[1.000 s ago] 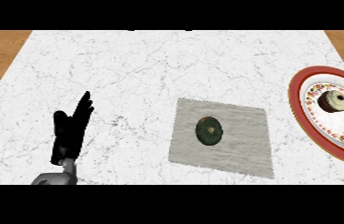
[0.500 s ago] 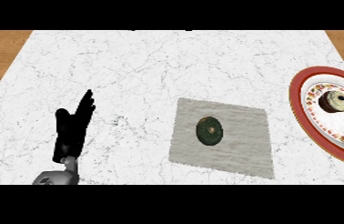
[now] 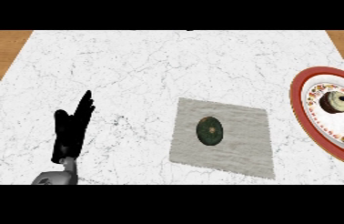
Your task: Pick the cupcake from the placemat and place it in the plate
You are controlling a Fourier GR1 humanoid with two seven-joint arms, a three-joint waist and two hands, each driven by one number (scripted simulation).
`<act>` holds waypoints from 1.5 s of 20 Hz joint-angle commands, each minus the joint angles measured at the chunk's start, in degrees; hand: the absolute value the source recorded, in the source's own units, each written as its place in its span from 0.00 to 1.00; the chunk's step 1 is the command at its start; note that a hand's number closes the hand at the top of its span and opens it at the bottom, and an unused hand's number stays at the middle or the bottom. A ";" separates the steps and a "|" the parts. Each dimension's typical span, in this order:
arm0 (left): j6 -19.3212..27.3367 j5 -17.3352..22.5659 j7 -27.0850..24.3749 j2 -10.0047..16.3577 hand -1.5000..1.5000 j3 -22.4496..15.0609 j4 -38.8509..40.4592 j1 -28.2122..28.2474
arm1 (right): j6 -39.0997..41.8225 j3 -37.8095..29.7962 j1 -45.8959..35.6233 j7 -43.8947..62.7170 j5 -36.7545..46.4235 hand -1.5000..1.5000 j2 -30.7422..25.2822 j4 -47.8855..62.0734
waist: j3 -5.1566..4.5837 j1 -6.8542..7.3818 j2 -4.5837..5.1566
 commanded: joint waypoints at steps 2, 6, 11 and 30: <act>1.15 -0.93 -1.69 -0.89 0.50 0.66 4.30 -2.48 | -2.35 0.91 -0.53 -1.48 0.19 0.00 -1.37 4.24 | 0.03 0.02 0.09; -1.97 1.27 -1.52 1.38 0.50 2.11 1.31 0.07 | -1.48 1.45 1.46 -1.24 -0.45 0.00 -3.79 3.96 | 0.01 -0.04 0.01; 0.55 -1.01 -1.97 -1.16 0.50 0.23 2.12 -0.07 | -2.32 0.72 2.48 -3.48 -1.41 0.00 -5.68 6.59 | 0.05 -0.01 0.09; 0.25 -1.41 -1.78 -1.99 0.50 -0.58 1.89 0.16 | -3.57 -3.21 5.97 -5.16 -5.45 0.00 -11.32 11.87 | 0.31 0.63 0.41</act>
